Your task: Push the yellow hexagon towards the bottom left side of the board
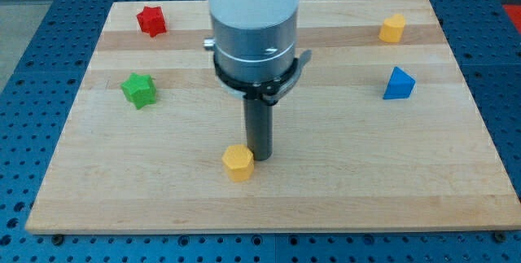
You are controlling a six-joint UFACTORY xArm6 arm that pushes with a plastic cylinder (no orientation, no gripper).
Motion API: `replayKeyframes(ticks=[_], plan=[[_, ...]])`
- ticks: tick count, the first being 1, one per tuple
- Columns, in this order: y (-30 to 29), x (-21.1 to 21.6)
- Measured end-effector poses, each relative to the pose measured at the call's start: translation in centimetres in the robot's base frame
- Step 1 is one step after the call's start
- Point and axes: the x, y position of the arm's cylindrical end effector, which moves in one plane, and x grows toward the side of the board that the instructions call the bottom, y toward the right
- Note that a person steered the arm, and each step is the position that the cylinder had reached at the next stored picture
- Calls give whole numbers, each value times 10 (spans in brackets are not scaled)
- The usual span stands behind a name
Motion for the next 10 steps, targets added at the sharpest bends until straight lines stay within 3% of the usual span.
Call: replayKeyframes(ticks=[7,10], plan=[[-7,38],[-66,37]])
